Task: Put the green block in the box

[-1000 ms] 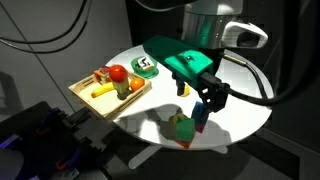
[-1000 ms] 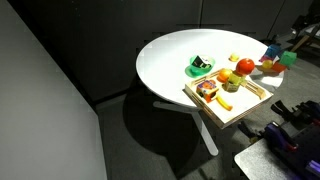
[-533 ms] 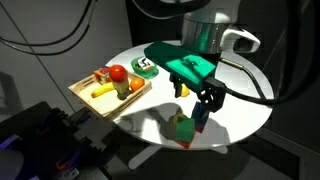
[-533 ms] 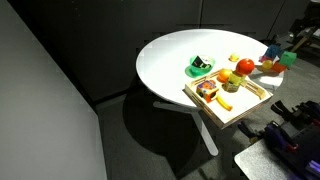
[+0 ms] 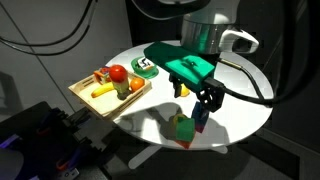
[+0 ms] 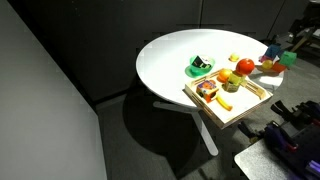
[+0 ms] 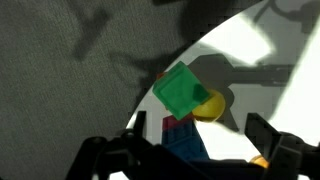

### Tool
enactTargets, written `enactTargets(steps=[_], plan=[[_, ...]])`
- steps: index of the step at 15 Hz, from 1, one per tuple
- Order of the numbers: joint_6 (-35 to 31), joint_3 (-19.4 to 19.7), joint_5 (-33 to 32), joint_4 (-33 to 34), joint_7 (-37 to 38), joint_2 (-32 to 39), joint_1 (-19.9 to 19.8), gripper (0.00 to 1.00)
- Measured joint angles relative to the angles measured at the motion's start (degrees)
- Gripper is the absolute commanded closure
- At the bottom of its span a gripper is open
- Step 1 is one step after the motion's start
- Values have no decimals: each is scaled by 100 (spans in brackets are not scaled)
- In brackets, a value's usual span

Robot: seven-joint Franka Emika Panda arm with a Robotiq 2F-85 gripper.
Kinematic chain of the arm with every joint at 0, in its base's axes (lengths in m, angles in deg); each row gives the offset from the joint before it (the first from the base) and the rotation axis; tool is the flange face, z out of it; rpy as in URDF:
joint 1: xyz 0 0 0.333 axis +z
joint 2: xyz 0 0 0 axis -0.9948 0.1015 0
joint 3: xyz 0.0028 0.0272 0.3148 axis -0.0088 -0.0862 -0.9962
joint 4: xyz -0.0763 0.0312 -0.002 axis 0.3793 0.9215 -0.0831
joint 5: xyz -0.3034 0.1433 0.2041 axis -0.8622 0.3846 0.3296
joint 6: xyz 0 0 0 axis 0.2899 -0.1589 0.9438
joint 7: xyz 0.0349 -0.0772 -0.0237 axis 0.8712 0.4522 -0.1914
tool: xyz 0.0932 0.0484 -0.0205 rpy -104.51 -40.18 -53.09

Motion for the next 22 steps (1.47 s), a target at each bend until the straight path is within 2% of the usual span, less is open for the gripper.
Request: enactTargets(steps=[6,22], plan=[[-39,-128,0,-22,-1,139,0,0],[-855,-228,-138,-179,-318,563,-18,0]])
